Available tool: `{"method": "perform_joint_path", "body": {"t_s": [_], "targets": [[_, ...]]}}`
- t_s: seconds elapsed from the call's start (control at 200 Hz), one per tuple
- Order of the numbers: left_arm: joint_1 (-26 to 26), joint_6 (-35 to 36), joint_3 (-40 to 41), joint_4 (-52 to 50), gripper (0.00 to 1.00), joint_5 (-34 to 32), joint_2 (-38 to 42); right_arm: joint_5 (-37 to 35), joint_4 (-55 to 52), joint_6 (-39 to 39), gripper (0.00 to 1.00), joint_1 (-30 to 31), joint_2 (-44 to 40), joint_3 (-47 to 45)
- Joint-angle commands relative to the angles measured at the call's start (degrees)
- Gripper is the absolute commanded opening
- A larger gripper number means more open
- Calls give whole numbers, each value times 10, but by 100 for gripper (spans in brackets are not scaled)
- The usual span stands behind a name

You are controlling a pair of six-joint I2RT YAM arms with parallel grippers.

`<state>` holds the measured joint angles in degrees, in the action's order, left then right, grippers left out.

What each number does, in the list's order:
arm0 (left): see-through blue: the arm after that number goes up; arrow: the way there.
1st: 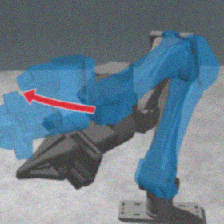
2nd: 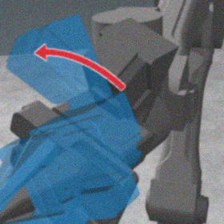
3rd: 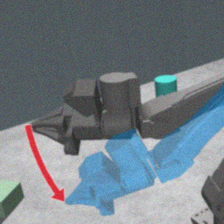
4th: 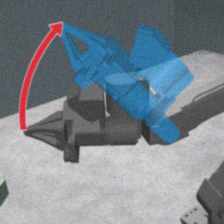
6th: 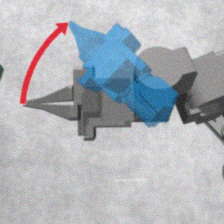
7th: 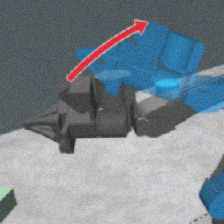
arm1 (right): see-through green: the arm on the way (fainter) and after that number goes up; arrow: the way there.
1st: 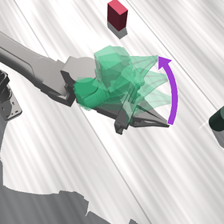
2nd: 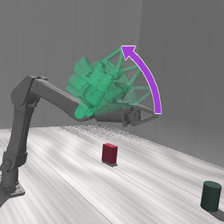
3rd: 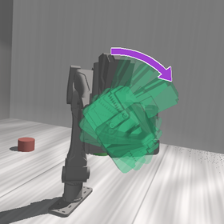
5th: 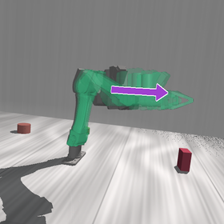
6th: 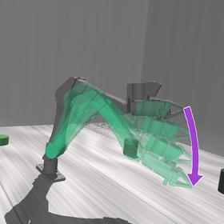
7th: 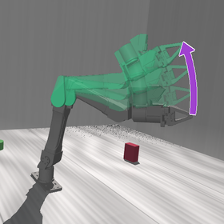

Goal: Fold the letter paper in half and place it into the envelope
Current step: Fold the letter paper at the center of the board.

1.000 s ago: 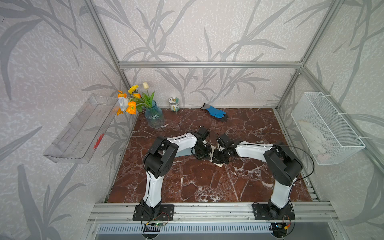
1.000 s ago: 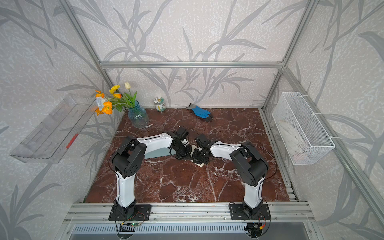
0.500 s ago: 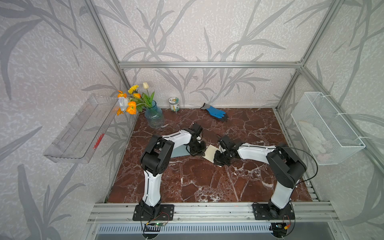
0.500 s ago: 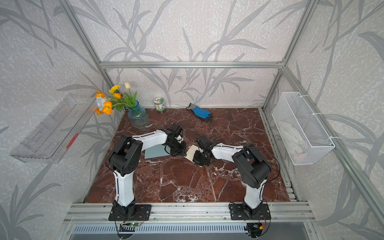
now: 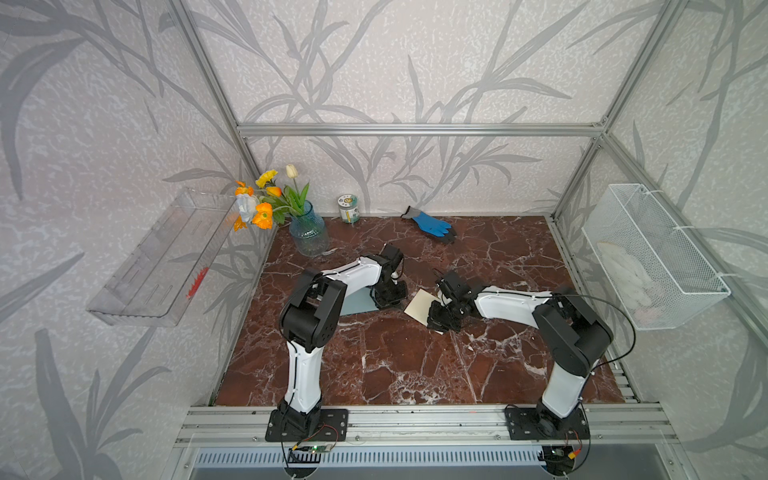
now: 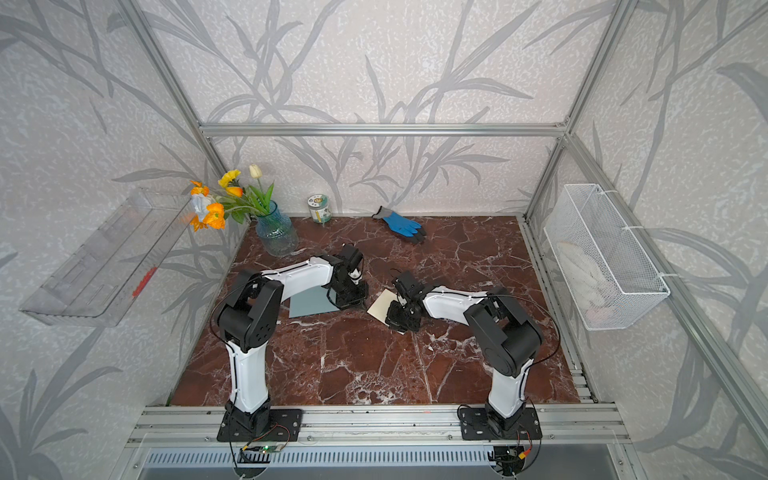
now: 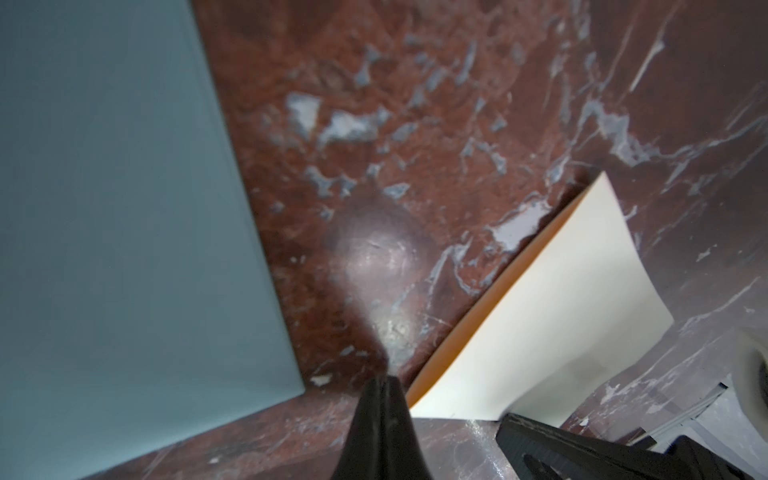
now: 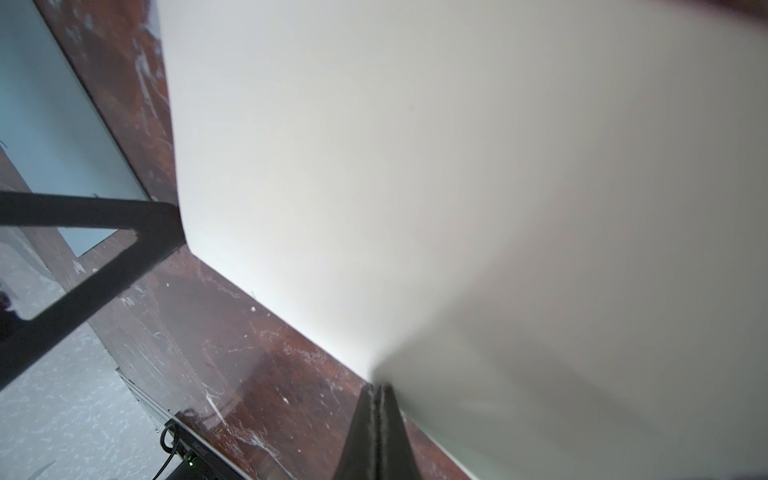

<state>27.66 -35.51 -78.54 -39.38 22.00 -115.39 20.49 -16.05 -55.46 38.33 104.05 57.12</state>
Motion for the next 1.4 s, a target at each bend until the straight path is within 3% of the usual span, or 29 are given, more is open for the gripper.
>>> {"method": "perform_joint_path", "body": {"t_s": [0.0,0.5,1.01,1.395], "targets": [[18,5,-18,-41,0,-28,-6,-21,-50,0,0,3,14,-16],[43,-11,-103,-64,0,-3,-7,-18,-46,-2,0,3,14,-17],[82,-11,-60,-12,0,-12,-87,-18,-57,0,0,3,2,-24],[81,3,-15,-12,0,-28,-88,-46,-98,7,0,-11,-82,-84]]}}
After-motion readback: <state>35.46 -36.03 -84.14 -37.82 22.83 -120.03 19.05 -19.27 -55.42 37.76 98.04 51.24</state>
